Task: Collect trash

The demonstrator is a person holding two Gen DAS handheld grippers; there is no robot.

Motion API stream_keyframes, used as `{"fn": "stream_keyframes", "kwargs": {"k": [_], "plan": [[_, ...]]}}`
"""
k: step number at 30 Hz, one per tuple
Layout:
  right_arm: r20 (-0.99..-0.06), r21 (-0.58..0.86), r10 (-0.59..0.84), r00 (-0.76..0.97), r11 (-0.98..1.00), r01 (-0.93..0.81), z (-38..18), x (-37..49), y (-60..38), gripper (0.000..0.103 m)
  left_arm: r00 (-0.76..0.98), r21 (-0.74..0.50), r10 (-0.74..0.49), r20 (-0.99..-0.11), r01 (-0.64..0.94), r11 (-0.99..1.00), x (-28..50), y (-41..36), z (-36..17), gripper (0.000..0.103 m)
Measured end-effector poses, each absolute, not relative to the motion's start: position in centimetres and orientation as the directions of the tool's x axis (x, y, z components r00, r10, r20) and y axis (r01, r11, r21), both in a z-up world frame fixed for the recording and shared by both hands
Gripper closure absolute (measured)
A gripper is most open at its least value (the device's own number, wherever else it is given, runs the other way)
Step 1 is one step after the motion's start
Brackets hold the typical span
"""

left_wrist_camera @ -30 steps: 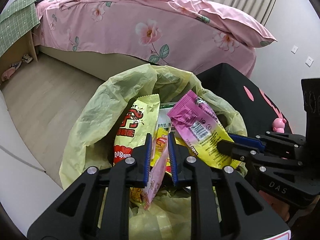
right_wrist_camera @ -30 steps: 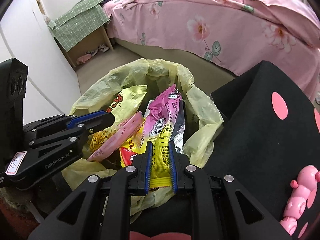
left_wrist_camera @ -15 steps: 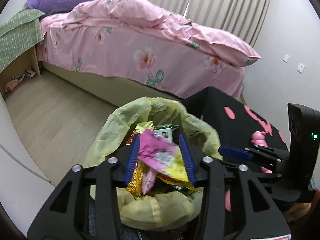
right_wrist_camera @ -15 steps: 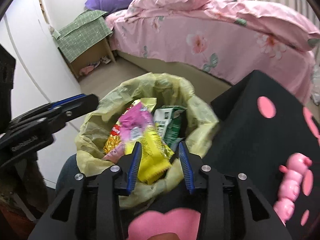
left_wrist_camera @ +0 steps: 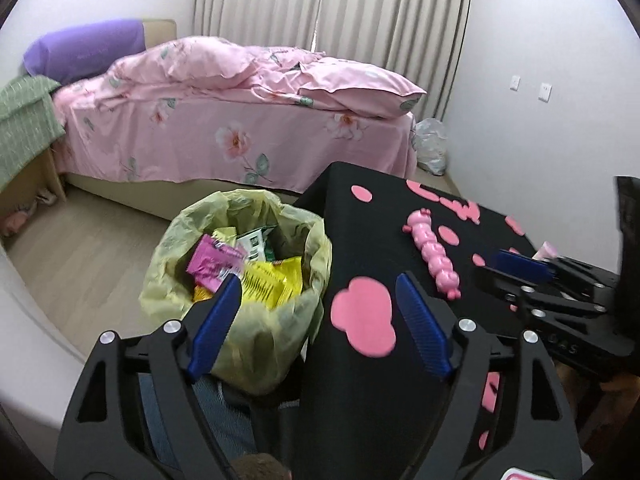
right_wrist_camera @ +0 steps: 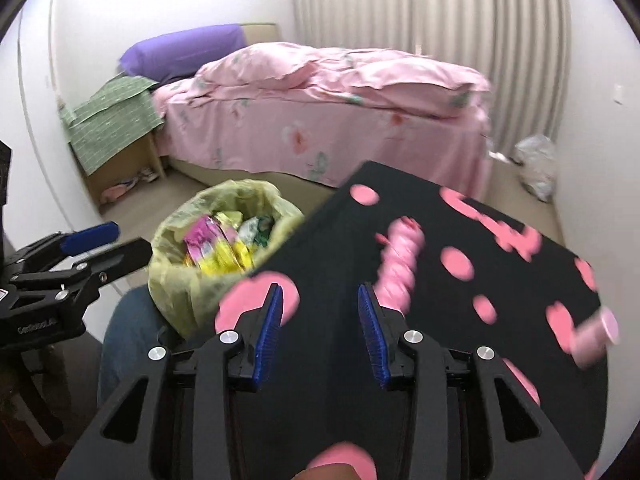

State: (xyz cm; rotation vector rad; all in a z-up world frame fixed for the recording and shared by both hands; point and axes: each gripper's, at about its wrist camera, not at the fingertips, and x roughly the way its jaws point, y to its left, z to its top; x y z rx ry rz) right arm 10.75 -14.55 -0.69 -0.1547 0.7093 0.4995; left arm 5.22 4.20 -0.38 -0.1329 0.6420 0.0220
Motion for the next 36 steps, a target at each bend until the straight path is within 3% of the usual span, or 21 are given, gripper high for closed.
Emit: {"fn": "stream_keyframes", "kwargs": {"k": [13,36], "plan": [[-0.636,0.119,0.357,0.684,0.921,-0.371,-2.2,3.6,-19.8,0.066,0.8,-0.005,0.086,-0.593,-0.11,0.994,0.5,0.8,0.2,0.028],[-0.616,0.093,0.362,0.7,0.915,-0.392,-1.3,3.1,-18.6,0.066,0.803,-0.013,0.076,-0.591,-0.104,0.995,-0.1,1.2,0.4,0.028]]}}
